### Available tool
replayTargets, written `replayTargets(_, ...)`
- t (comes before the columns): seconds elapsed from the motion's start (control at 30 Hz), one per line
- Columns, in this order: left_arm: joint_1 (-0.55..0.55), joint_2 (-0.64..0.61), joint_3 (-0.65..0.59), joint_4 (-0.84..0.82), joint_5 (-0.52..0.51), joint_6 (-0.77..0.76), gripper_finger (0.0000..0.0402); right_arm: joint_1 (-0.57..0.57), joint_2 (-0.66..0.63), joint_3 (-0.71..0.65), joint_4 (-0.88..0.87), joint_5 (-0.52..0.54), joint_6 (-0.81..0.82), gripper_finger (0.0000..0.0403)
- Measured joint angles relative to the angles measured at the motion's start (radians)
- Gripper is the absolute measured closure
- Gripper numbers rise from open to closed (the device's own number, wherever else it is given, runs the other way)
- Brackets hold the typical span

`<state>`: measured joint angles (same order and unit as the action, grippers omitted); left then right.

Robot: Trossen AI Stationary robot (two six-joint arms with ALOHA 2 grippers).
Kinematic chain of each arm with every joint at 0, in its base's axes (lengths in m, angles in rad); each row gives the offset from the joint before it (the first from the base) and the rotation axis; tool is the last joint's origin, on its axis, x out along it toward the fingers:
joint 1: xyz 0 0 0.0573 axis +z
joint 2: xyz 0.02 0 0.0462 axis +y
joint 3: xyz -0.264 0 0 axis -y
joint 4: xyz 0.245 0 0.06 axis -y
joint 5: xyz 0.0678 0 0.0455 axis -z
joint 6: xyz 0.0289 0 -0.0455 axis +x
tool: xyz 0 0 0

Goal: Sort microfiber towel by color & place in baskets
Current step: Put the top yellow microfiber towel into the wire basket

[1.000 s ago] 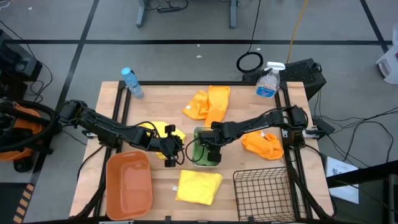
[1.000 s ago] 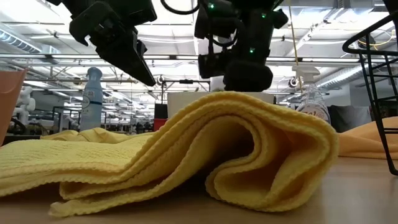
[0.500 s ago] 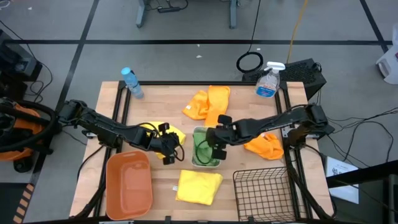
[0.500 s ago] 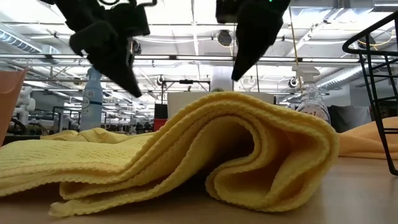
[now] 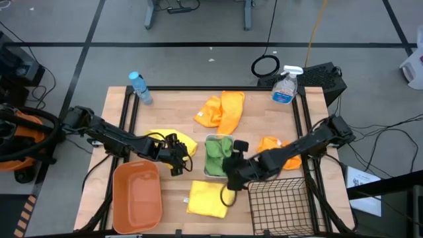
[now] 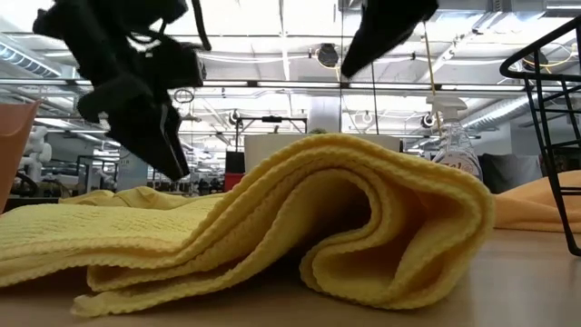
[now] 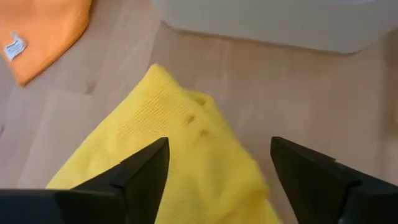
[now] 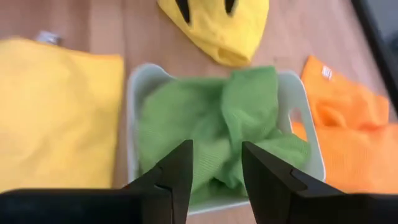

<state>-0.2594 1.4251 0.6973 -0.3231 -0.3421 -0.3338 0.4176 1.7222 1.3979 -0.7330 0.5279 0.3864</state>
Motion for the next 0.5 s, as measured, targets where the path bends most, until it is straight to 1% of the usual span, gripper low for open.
replayTargets(0.13,0.038,0.029,-0.025,0.017,-0.02,0.003,0.0109,0.05,0.0,0.0,0.047,0.058,-0.003,0.0275)
replayTargets(0.2,0.062,0.049,-0.036,0.029,-0.017,0.006,0.0113,0.068,0.0,0.0,0.064,0.075,-0.002,0.0275)
replayTargets(0.27,0.085,0.067,-0.04,0.026,0.009,0.017,0.0123,0.081,0.0,0.0,0.082,0.079,-0.005,0.0275)
replayTargets(0.37,0.105,0.091,-0.039,0.035,0.049,0.031,0.0151,0.093,0.0,0.001,0.077,0.079,-0.005,0.0275)
replayTargets(0.5,0.125,0.129,-0.037,0.085,0.116,0.065,0.021,0.096,0.0,0.001,0.079,0.078,0.004,0.0275)
